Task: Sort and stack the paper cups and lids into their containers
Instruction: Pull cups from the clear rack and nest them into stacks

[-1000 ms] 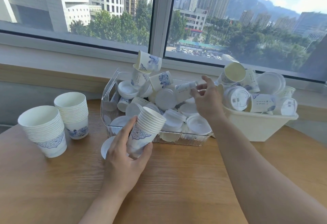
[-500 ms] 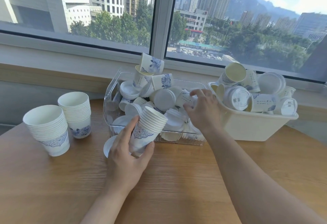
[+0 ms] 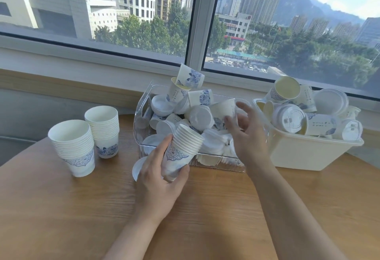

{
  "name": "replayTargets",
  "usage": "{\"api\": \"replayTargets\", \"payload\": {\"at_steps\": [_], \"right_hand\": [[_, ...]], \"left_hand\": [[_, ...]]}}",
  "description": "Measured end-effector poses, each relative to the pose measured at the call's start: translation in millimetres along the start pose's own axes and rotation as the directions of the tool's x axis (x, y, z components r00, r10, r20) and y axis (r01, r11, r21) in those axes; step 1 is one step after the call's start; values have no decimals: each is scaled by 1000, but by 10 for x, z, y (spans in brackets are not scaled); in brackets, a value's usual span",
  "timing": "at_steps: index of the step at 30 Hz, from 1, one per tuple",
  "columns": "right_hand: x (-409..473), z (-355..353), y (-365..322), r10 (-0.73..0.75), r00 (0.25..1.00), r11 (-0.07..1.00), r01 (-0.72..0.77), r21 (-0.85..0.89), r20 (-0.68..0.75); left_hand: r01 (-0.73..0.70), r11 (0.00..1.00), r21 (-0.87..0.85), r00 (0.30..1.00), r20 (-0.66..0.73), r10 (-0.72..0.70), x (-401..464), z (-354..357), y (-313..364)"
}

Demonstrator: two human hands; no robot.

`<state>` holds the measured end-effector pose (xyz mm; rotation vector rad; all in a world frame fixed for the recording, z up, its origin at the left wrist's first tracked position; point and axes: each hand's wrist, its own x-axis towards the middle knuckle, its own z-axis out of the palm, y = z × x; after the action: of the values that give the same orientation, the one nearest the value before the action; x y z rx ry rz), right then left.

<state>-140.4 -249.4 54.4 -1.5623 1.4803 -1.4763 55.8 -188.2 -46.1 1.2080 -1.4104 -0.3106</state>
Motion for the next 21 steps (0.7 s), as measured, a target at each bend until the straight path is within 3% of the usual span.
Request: {"api": "replayTargets", "payload": {"at_steps": [4,8,13,21], "right_hand": [[-326,225,-31,43,989,947,-86,311,141],[-434,390,18,38,981,901,-117,419,192],[-479,439,71,-22,974,914,-72,399,226],[-439,405,87,-90,982,936,26,350,168]], "left_hand": [[-45,999,1,999,-6,45,0,8,-14],[-90,996,0,996,3,90,-5,26,-27],[-86,996,13,996,0,86,1,27,-33],[-90,993,73,996,24,89,3,14,-46]]}}
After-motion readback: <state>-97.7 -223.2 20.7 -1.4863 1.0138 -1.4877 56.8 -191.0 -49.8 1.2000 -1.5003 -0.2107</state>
